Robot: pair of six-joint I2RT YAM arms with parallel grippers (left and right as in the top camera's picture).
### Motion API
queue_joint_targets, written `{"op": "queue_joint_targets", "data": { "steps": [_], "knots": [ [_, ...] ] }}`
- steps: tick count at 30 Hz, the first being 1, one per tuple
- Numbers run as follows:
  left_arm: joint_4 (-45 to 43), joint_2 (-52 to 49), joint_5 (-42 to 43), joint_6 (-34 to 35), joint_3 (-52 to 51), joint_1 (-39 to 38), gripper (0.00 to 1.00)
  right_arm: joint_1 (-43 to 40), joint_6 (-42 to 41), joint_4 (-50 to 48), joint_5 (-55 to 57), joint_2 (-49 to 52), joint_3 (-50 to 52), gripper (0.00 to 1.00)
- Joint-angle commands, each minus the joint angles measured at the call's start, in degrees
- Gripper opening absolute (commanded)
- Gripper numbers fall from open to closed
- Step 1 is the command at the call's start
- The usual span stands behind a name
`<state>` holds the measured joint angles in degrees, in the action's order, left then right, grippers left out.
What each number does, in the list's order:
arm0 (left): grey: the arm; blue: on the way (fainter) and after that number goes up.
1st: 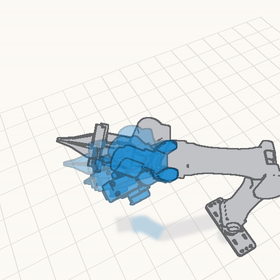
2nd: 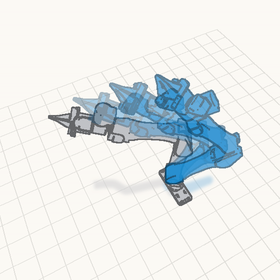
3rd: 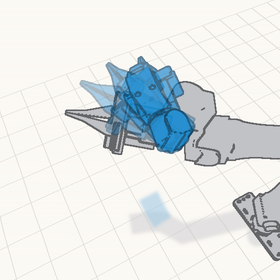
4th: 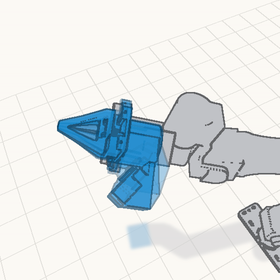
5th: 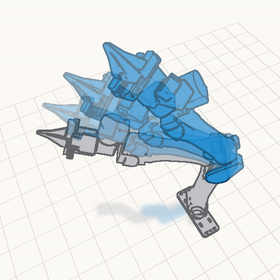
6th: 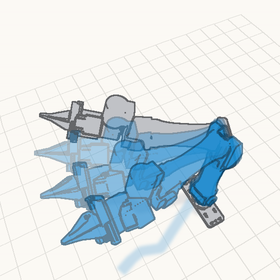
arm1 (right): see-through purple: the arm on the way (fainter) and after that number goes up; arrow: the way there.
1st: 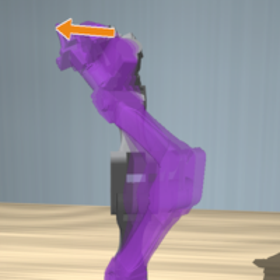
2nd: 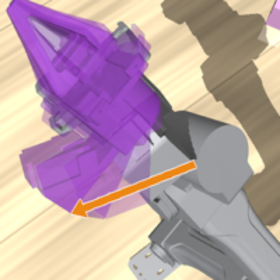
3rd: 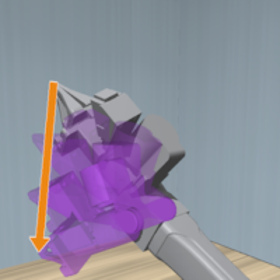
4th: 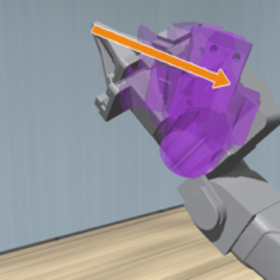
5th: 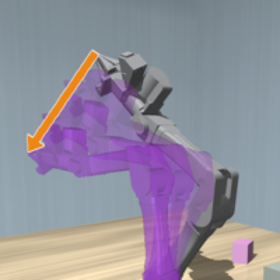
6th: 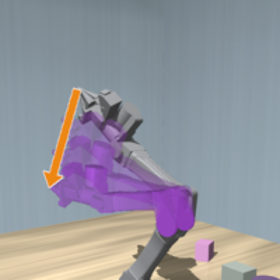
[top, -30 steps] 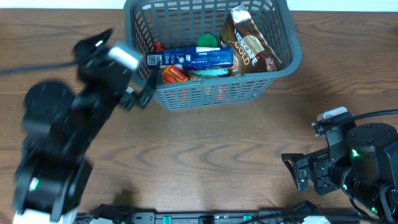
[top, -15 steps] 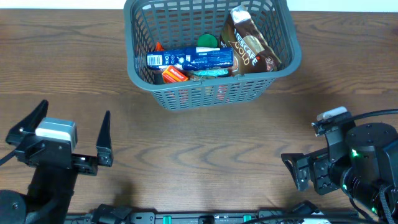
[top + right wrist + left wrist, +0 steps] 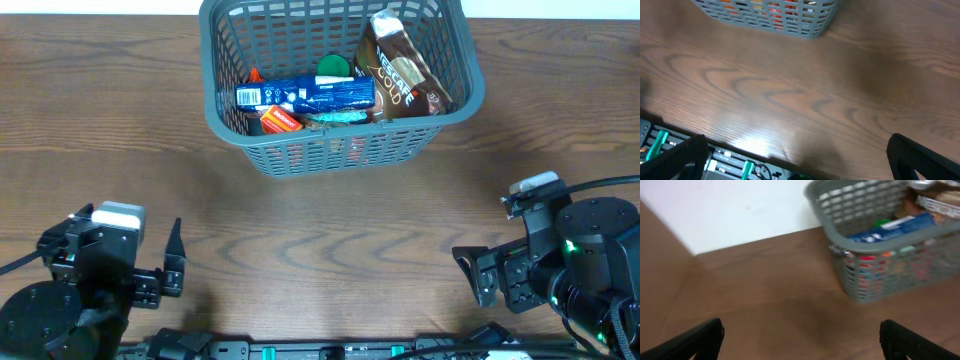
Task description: Pack container
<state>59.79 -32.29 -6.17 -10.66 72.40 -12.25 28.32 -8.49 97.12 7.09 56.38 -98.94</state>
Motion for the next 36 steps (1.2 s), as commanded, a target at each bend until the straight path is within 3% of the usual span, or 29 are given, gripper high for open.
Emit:
{"op": "queue_joint_targets", "data": {
  "steps": [1, 7, 14, 24, 36],
  "knots": [
    [-0.85, 5.11, -1.16, 5.86, -5.07, 5.68, 0.98, -0.15, 0.66, 0.13, -0.04, 0.13, -0.59, 0.99],
    [-5.73, 18.25, -1.29, 7.39, -17.84, 11.37, 0.99, -0.15, 0.66, 0.13, -0.04, 0.13, -0.59, 0.99],
    [-13.68, 28.79, -3.13, 15.34, -34.01, 13.35, 0.98, -0.15, 0.66, 0.13, -0.04, 0.13, -0.59, 0.99],
    [-31.98, 31.12, -2.91, 22.43, -54.36, 13.57, 0.98, -0.15, 0.66, 0.13, -0.04, 0.13, -0.59, 0.99],
    [-46.18, 32.20, -2.47, 22.40, -66.90, 13.60, 0.98, -0.15, 0.66, 0.13, -0.04, 0.13, -0.59, 0.99]
  ]
}}
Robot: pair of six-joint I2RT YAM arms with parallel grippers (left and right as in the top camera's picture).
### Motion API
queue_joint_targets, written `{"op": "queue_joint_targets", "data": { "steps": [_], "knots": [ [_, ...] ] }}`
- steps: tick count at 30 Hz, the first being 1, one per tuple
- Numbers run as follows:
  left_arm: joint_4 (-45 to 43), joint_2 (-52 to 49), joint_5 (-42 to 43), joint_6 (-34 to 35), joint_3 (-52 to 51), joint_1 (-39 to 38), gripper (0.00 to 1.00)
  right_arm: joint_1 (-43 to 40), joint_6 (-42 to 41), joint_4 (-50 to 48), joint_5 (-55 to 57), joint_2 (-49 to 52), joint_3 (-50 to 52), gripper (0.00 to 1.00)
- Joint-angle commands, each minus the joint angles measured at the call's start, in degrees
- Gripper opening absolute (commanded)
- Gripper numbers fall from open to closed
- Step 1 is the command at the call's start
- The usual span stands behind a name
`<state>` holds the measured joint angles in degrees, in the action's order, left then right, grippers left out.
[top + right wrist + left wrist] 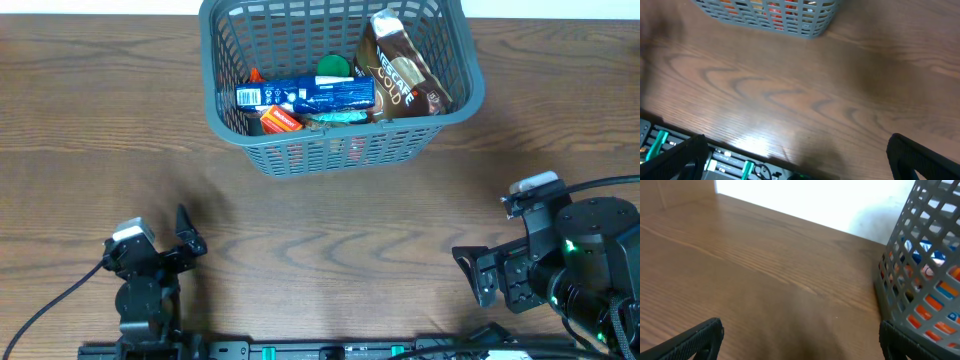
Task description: Pack container
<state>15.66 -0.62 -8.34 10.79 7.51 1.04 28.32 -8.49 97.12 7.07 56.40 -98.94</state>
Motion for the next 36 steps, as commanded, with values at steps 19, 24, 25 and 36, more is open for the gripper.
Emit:
{"op": "queue_joint_targets", "data": {
  "steps": [19, 24, 25, 36],
  "knots": [
    [-5.11, 0.35, -0.28, 0.46, -4.28, 0.28, 0.98, -0.15, 0.66, 0.13, -0.02, 0.11, -0.59, 0.99],
    [-5.11, 0.35, -0.28, 0.46, -4.28, 0.28, 0.98, -0.15, 0.66, 0.13, -0.02, 0.11, -0.59, 0.99],
    [-5.11, 0.35, -0.28, 0.46, -4.28, 0.28, 0.98, -0.15, 0.66, 0.13, -0.02, 0.11, -0.59, 0.99],
    [-5.11, 0.35, -0.28, 0.46, -4.28, 0.28, 0.98, -0.15, 0.66, 0.13, -0.02, 0.11, -0.59, 0.99]
  ]
}}
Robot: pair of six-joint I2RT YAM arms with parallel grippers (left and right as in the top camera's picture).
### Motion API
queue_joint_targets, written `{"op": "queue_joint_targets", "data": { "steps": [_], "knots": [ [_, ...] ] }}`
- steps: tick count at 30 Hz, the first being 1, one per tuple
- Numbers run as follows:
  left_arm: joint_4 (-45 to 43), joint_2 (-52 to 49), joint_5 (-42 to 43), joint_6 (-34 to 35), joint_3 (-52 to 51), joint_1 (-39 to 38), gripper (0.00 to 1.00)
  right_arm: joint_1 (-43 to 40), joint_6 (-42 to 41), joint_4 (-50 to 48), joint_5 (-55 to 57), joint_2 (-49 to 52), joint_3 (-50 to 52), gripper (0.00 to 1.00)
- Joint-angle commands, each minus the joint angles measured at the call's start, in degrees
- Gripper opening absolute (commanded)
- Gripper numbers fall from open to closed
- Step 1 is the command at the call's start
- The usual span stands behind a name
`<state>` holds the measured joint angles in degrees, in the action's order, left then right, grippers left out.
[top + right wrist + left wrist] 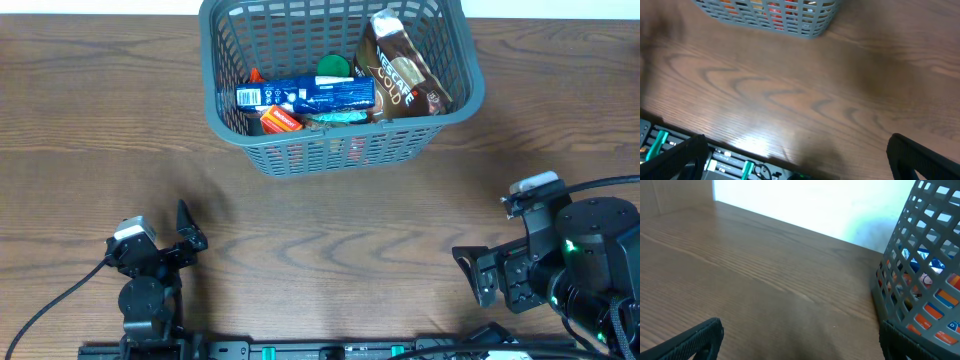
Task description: Pack container
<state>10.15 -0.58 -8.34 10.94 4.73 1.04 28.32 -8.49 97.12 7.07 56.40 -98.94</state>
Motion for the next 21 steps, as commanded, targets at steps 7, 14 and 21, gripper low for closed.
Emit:
{"op": "queue_joint_targets", "data": {
  "steps": [7, 14, 21],
  "knots": [
    [0.39, 0.31, -0.28, 0.31, -1.51, 0.28, 0.99, -0.15, 0.92, 0.13, 0.37, 0.11, -0.59, 0.99],
    [0.37, 0.31, -0.28, 0.31, -1.51, 0.28, 0.98, -0.35, 1.55, -19.63, -2.49, -9.03, 12.76, 0.99],
    [0.39, 0.31, -0.28, 0.31, -1.51, 0.28, 0.99, -3.48, 1.70, -43.78, -8.04, -26.38, 44.85, 0.99]
  ]
}}
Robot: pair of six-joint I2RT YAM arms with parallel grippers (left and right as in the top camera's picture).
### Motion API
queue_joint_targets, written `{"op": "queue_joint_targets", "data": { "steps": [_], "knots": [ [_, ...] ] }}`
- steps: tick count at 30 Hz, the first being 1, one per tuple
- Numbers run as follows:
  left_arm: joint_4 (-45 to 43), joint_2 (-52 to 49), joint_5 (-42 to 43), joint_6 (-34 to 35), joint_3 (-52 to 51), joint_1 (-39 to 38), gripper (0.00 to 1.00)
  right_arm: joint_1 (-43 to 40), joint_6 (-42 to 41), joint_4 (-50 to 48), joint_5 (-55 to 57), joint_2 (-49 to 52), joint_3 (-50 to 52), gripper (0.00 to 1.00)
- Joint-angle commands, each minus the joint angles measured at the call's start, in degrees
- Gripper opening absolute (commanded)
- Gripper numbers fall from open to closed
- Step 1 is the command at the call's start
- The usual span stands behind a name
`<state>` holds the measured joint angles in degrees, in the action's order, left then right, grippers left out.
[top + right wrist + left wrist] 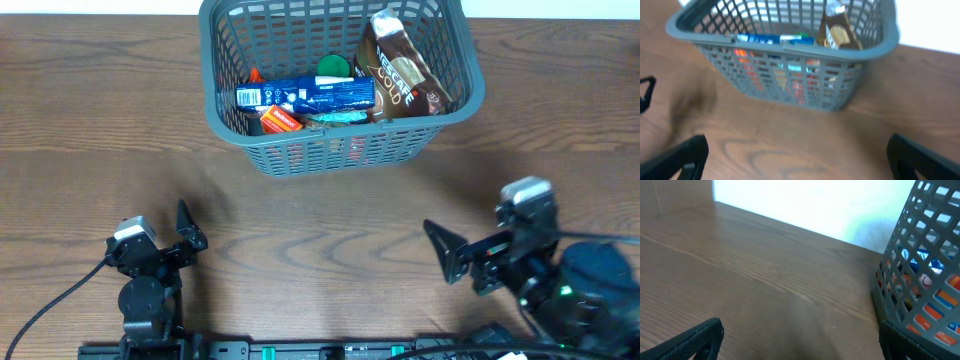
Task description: Pack container
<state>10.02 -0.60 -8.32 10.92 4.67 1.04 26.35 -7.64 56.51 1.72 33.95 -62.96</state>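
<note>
A grey plastic basket (340, 150) stands at the table's far centre. It holds a blue box (305, 95), a brown Nescafe pouch (400, 70), a green lid and small orange and teal items. Low over the wood, my left gripper (800, 342) is open and empty, with the basket wall (920, 270) at its right. My right gripper (797, 160) is open and empty too, facing the basket's front (790, 65) from some way off. The pouch (839, 31) sticks up above the rim.
The brown wooden table (330, 230) lies bare between basket and arms. My left arm (145, 290) sits at the near left and my right arm (560, 280) at the near right. A black rail with teal clips runs along the front edge (320, 350).
My right gripper looked down at the table near the front rail; now it is raised to face the basket and sits further left. The left gripper and the basket have not moved.
At first my left arm sat at the far near-left, seeing the basket from a distance. Then it stood further right and low over the table beside the basket, and has stayed there. The right arm held still until it turned toward the basket now.
</note>
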Motion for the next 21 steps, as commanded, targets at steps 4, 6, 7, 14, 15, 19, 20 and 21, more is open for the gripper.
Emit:
{"op": "queue_joint_targets", "data": {
  "steps": [4, 6, 7, 14, 15, 19, 20, 21],
  "knots": [
    [0.52, 0.33, -0.31, 0.33, -1.44, 0.28, 0.98, -3.28, 0.87, -13.49, -2.64, -12.17, 24.33, 0.99],
    [0.52, 0.33, -0.31, 0.33, -1.44, 0.28, 0.99, -3.74, 0.85, -18.01, -2.97, -15.63, 30.97, 0.99],
    [0.52, 0.33, -0.31, 0.33, -1.44, 0.28, 0.99, -3.85, 0.85, -20.52, -3.28, -17.49, 34.58, 0.99],
    [0.52, 0.33, -0.31, 0.33, -1.44, 0.28, 0.98, -3.80, 0.85, -28.11, -3.69, -26.49, 48.04, 0.99],
    [0.50, 0.33, -0.31, 0.33, -1.44, 0.28, 0.98, -3.80, 0.85, -28.65, -3.69, -27.47, 49.40, 0.99],
    [0.52, 0.33, -0.31, 0.33, -1.44, 0.28, 0.98, -3.76, 0.81, -29.79, -3.72, -30.95, 53.70, 0.99],
    [0.52, 0.33, -0.31, 0.33, -1.44, 0.28, 0.98, -3.78, 0.26, -29.79, -3.72, -31.87, 54.60, 0.99],
    [0.52, 0.33, -0.31, 0.33, -1.44, 0.28, 0.99, -3.78, -0.61, -29.79, -3.72, -32.72, 55.45, 0.99]
  ]
}}
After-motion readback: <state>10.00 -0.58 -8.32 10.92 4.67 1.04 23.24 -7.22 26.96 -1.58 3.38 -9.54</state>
